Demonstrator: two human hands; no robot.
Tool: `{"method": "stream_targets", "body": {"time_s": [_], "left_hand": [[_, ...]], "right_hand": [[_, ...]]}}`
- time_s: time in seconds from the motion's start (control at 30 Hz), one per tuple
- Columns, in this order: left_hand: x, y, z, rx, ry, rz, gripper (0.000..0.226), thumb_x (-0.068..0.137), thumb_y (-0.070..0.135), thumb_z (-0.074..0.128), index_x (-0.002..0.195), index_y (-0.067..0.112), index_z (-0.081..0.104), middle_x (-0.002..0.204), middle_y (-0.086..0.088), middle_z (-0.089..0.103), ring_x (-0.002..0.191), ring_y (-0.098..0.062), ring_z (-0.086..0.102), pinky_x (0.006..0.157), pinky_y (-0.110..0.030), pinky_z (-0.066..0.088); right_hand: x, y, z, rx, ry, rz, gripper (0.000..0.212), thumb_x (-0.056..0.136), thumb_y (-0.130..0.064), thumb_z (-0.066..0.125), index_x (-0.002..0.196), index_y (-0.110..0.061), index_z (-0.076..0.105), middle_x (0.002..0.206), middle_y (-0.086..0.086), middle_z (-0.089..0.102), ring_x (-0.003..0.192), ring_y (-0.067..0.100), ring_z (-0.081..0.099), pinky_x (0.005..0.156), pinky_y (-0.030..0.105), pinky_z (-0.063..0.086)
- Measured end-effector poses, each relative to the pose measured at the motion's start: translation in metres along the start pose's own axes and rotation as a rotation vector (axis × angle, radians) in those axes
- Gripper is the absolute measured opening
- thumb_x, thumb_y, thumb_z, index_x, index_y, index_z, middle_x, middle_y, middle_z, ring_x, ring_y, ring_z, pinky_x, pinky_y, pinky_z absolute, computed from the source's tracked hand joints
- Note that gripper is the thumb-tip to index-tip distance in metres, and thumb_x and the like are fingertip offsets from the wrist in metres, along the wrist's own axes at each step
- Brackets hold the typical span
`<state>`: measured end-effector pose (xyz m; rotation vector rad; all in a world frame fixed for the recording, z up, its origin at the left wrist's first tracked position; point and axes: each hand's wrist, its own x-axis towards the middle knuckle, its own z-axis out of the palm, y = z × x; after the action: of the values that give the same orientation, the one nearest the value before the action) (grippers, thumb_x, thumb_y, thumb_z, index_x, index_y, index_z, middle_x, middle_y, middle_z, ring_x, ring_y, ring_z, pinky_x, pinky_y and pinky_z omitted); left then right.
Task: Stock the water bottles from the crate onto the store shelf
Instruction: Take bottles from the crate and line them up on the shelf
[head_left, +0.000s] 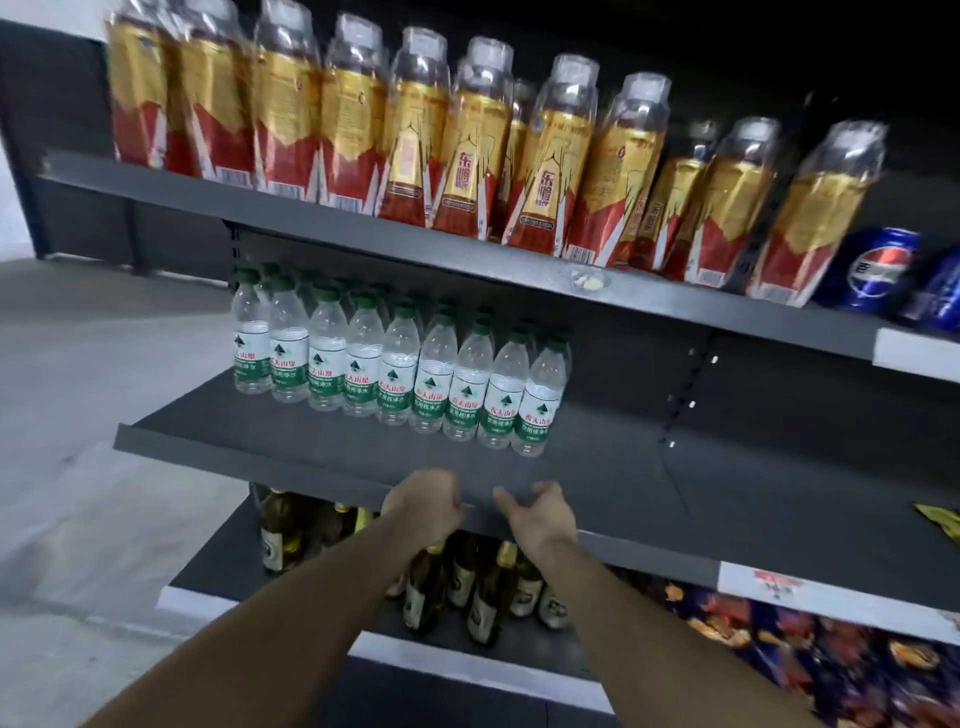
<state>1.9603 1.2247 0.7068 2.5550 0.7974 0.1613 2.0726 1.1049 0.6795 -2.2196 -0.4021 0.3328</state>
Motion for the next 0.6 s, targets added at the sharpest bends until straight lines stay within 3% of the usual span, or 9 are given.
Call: {"method": "stream_targets", "body": {"time_s": [0.23, 0.33, 0.5, 0.6], "left_hand": [[-0.059, -0.010, -0.017, -0.003, 0.055, -0.011, 0.018, 0.093, 0.030, 0.058, 0.104, 0.017, 0.064, 0.110, -0.005, 0.065, 0.105, -0.025, 0.062, 0.092, -0.037, 0.053], [-0.087, -0.017, -0.018, -0.028, 0.054, -0.037, 0.018, 0.089, 0.029, 0.062, 0.104, 0.019, 0.064, 0.114, -0.004, 0.064, 0.107, -0.025, 0.061, 0.094, -0.037, 0.051], [-0.150, -0.031, -0.003, -0.039, 0.046, -0.092, 0.013, 0.089, 0.034, 0.063, 0.097, 0.025, 0.058, 0.112, -0.002, 0.063, 0.104, -0.024, 0.062, 0.085, -0.031, 0.051], [-0.197, -0.046, 0.013, 0.017, 0.067, -0.121, 0.018, 0.090, 0.031, 0.061, 0.104, 0.019, 0.064, 0.114, -0.005, 0.064, 0.107, -0.027, 0.062, 0.085, -0.031, 0.049]], "right_hand": [[-0.078, -0.010, 0.009, -0.041, -0.042, -0.101, 0.057, 0.087, -0.051, 0.064, 0.126, -0.013, 0.046, 0.115, 0.003, 0.059, 0.107, 0.023, 0.058, 0.080, 0.025, 0.042], [-0.110, -0.007, 0.011, -0.057, -0.048, -0.130, 0.045, 0.090, -0.047, 0.062, 0.117, -0.013, 0.048, 0.098, -0.002, 0.056, 0.097, 0.022, 0.057, 0.078, 0.028, 0.043], [-0.168, 0.012, 0.021, -0.018, -0.135, -0.138, 0.058, 0.091, -0.044, 0.064, 0.134, -0.012, 0.043, 0.121, 0.003, 0.057, 0.109, 0.021, 0.057, 0.084, 0.023, 0.039], [-0.201, 0.026, 0.035, 0.005, -0.154, -0.134, 0.060, 0.088, -0.044, 0.066, 0.134, -0.012, 0.044, 0.123, 0.006, 0.061, 0.114, 0.024, 0.058, 0.094, 0.029, 0.044]]}}
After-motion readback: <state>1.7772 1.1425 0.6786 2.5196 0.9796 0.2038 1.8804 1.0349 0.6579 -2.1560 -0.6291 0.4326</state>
